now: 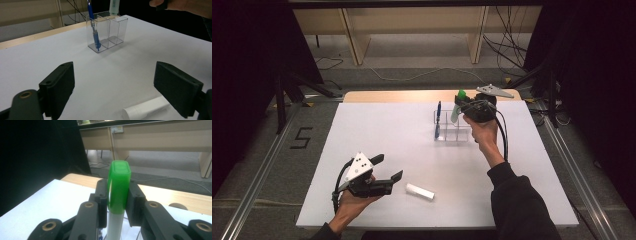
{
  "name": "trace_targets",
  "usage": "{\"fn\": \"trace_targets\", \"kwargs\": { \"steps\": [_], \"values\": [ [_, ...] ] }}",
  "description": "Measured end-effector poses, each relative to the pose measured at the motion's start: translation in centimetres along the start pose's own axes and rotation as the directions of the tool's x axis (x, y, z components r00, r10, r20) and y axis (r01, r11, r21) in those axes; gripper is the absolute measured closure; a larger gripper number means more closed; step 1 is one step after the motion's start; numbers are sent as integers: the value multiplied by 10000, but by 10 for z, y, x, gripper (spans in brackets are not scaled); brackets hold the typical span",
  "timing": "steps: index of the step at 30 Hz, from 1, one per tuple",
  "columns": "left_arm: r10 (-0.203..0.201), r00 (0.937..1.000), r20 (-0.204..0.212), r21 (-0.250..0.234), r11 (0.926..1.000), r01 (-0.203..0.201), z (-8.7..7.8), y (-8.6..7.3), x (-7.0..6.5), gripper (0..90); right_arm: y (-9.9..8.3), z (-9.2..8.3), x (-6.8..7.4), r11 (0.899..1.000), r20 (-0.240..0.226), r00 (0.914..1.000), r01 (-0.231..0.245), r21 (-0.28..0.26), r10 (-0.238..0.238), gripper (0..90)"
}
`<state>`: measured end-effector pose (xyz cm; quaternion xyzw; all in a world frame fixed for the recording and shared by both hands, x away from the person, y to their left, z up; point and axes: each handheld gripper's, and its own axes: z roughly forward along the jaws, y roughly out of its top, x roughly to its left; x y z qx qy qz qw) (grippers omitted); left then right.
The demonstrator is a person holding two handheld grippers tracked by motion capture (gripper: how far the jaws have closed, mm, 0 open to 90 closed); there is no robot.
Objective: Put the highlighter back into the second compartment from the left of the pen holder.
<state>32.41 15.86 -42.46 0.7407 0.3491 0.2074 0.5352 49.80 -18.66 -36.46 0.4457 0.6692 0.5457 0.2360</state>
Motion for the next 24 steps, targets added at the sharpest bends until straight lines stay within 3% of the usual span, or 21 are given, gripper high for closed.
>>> {"fn": "trace_targets", "kwargs": {
  "steps": [24],
  "values": [
    [-41, 10000, -10, -9, 10000, 41, 1, 0, 0, 164, -8, 22, -2, 9989, 450, 9990, -13, 472, -9, 748]
  ]
}}
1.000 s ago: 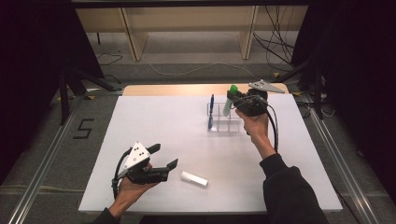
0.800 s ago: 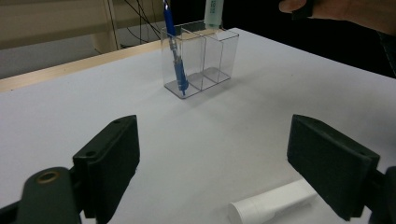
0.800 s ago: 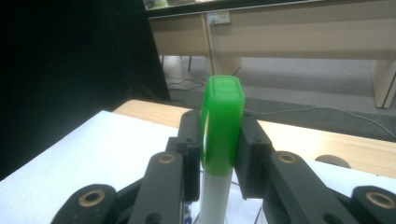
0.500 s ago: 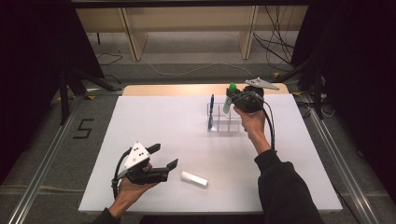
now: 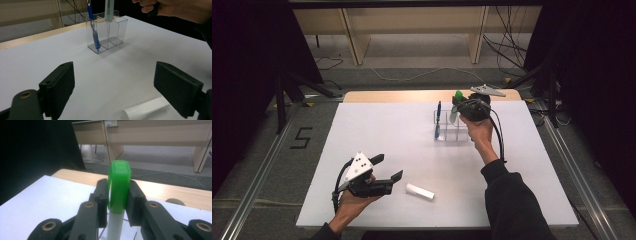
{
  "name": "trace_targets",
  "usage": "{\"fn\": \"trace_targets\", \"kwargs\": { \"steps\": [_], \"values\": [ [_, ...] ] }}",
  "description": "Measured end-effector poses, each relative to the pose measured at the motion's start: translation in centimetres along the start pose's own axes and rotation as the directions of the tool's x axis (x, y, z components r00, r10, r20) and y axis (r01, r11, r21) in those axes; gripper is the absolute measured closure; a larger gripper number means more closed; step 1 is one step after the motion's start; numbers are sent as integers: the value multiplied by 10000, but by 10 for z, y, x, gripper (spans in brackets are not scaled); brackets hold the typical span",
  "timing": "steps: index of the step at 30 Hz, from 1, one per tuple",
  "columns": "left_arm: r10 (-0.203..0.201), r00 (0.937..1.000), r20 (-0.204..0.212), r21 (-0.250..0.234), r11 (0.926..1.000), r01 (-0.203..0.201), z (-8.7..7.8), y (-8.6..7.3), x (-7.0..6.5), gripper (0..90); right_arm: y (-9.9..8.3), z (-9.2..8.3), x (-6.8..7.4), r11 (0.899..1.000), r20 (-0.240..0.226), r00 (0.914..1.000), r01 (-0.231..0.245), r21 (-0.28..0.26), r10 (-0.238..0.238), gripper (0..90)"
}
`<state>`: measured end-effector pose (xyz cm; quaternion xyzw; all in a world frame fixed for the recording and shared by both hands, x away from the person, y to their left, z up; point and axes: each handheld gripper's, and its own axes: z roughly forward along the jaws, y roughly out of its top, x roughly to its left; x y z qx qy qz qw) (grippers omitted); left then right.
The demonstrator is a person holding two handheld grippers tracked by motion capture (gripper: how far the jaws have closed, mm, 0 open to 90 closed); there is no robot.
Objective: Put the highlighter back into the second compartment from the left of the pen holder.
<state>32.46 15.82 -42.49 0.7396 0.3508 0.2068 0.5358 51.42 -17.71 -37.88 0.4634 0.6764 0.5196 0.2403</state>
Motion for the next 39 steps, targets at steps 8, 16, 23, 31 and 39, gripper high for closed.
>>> {"fn": "trace_targets", "kwargs": {
  "steps": [8, 16, 23, 31, 39],
  "values": [
    [-16, 10000, 48, 19, 10000, 16, 1, -1, 1, 164, -5, 8, 0, 9994, 94, 9999, 110, 338, -114, 747],
    [-73, 10000, 58, 42, 10000, 73, 1, -1, 0, 164, -10, 12, 0, 9967, 93, 9998, 142, 799, -150, 730],
    [-58, 10000, 41, 38, 10000, 58, 1, 0, 1, 164, -6, 5, 0, 9964, 23, 9997, -258, 810, 256, 399],
    [-74, 10000, 57, 52, 10000, 74, 0, 0, 1, 164, 3, -21, 10, 9966, -636, 9976, 308, 769, -259, 301],
    [-165, 9998, -56, -11, 9999, 165, 0, 0, 2, 164, -3, -49, 34, 9780, -1612, 9745, 1753, 1127, -1561, 264]
  ]
}}
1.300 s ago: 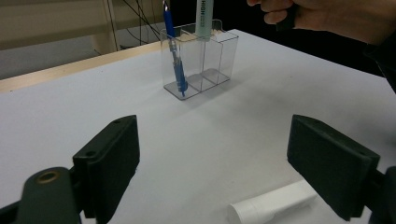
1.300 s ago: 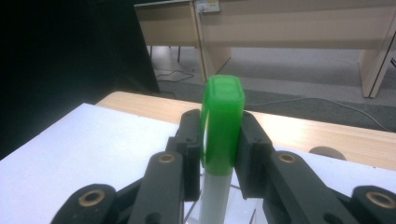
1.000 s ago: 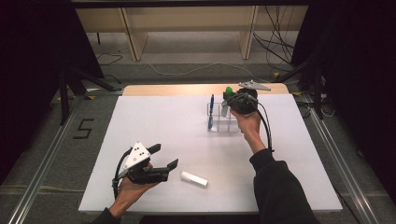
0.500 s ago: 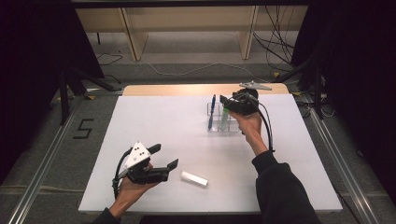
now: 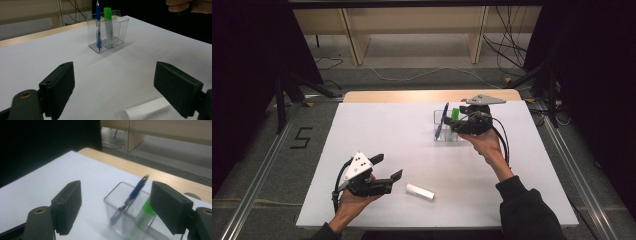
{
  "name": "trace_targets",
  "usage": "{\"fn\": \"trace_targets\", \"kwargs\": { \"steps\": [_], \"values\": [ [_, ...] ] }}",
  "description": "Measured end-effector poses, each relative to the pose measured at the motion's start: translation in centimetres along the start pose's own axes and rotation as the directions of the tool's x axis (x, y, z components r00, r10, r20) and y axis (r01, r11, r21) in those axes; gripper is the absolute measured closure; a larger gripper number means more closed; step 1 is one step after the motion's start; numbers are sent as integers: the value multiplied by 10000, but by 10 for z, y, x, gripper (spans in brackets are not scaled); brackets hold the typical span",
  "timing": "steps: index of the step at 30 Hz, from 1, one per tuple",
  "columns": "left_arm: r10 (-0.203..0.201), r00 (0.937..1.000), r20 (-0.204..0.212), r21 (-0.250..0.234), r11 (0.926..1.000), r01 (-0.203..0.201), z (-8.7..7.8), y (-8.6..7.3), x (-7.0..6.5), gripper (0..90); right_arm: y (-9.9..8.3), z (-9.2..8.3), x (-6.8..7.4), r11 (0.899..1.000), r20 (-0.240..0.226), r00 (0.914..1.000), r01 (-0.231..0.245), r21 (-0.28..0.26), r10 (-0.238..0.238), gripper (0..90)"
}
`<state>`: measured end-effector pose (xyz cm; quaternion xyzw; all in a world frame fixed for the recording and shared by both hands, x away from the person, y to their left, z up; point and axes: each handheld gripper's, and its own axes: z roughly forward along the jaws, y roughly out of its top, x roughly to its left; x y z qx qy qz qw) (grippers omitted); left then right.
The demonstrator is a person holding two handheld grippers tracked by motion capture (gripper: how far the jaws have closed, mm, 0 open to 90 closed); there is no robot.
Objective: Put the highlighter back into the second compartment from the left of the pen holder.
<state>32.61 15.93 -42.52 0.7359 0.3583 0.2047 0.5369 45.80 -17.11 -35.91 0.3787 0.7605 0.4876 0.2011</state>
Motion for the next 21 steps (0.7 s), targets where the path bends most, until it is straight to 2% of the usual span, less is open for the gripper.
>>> {"fn": "trace_targets", "kwargs": {
  "steps": [4, 7, 17, 21],
  "values": [
    [-26, 10000, -43, -4, 10000, 26, -1, 0, 1, 164, -5, -8, 13, 9975, -285, 9976, 632, 311, -623, 262],
    [-50, 10000, -80, -44, 10000, 50, -1, 0, 1, 164, -9, -11, 21, 9953, -467, 9951, 889, 373, -871, 255],
    [-104, 9998, -160, -127, 9999, 102, -2, 1, 3, 164, -23, -15, 33, 9952, -991, 9919, 847, 485, -796, 254],
    [-91, 9998, -171, -140, 9999, 89, -3, 1, 3, 164, -28, -15, 38, 9931, -1150, 9891, 998, 620, -923, 254]
  ]
}}
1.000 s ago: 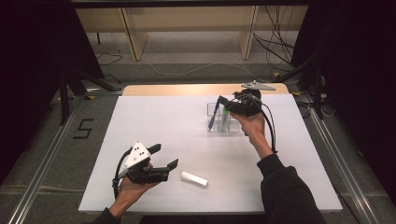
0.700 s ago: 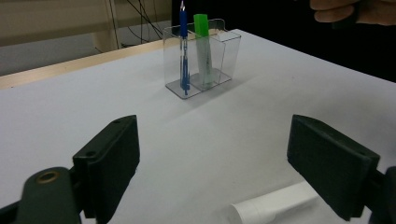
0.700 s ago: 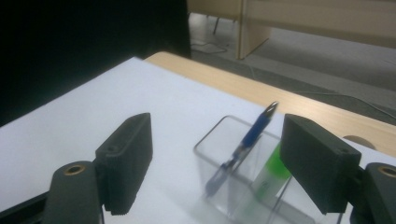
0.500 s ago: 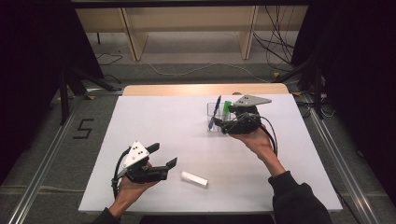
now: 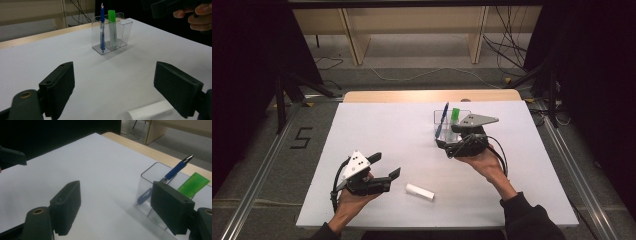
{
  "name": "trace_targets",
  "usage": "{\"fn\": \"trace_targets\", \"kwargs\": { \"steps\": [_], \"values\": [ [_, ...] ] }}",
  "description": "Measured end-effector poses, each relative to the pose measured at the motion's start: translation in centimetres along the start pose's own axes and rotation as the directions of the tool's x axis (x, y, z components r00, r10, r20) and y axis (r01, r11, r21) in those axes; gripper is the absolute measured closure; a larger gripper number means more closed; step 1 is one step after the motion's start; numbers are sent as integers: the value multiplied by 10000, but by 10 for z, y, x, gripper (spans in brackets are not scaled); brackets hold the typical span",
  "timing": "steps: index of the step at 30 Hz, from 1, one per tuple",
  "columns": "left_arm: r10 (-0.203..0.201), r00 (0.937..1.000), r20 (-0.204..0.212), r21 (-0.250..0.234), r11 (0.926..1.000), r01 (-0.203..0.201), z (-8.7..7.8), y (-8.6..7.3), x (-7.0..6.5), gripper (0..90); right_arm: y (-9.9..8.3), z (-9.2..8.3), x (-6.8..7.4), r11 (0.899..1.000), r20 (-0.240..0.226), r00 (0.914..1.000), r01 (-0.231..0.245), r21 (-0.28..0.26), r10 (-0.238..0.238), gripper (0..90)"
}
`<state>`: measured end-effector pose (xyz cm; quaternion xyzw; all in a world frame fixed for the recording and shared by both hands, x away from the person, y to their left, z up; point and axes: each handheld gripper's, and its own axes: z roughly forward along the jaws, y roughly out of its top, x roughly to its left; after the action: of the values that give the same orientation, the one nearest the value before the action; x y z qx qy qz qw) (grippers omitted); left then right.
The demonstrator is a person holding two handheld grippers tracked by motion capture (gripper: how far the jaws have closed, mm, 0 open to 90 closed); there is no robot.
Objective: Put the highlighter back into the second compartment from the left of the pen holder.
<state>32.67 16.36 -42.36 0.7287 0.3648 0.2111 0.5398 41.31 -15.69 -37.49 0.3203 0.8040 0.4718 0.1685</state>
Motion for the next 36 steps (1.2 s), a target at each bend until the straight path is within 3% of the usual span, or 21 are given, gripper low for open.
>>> {"fn": "trace_targets", "kwargs": {
  "steps": [22, 28, 32, 36],
  "values": [
    [-287, 9996, -9, -252, 9993, 287, -3, 2, 2, 163, -10, 14, 22, 9970, -674, 9975, 276, 719, -228, 226],
    [-591, 9982, 90, -375, 9975, 594, -4, 2, 4, 163, -13, 18, 28, 9950, -874, 9958, 363, 925, -282, 215],
    [-625, 9980, 68, -386, 9973, 627, -5, 3, 4, 163, -15, 22, 32, 9936, -1071, 9937, 444, 1038, -332, 212],
    [-391, 9992, -50, -312, 9988, 389, -5, 3, 4, 163, -15, 24, 36, 9918, -1209, 9918, 543, 1153, -403, 211]
  ]
}}
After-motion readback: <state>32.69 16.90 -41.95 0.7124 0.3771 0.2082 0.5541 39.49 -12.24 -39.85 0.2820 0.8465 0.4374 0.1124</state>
